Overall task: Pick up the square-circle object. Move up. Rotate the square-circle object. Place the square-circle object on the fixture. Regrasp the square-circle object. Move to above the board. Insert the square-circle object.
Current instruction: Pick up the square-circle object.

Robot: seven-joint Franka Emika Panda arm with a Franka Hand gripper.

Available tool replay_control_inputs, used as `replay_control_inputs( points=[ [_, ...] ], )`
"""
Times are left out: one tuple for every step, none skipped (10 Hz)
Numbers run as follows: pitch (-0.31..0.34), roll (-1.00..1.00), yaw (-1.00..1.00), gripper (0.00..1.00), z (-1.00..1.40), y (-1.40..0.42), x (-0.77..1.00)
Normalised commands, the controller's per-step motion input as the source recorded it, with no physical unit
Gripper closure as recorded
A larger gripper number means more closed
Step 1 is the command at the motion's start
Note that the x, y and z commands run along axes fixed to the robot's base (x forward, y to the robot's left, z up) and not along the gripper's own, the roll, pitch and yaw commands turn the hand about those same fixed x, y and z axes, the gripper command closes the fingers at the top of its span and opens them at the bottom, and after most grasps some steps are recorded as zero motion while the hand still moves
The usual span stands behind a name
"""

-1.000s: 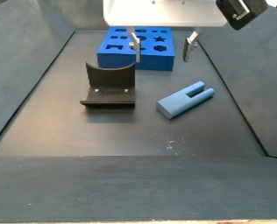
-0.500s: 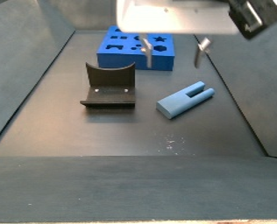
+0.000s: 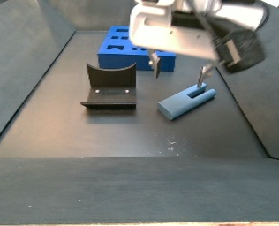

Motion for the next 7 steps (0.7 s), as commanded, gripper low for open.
replay_control_inputs(
  points=[
    [-0.123, -0.42, -0.59, 0.00, -0.58, 0.11, 0.28],
    [-0.151, -0.39, -0.57, 0.00, -0.61, 0.11, 0.01],
    [-0.197, -0.43, -0.59, 0.00, -0.60, 0.13, -0.06],
    [-0.237, -0.44, -0.55, 0.00, -0.56, 0.13, -0.27],
    [-0.263, -0.45, -0.56, 0.00, -0.50, 0.10, -0.29],
    [-0.311, -0.60, -0.53, 0.00, -0.45, 0.10, -0.13],
    [-0.226, -0.50, -0.42, 0.00, -0.31, 0.01, -0.05]
  ],
)
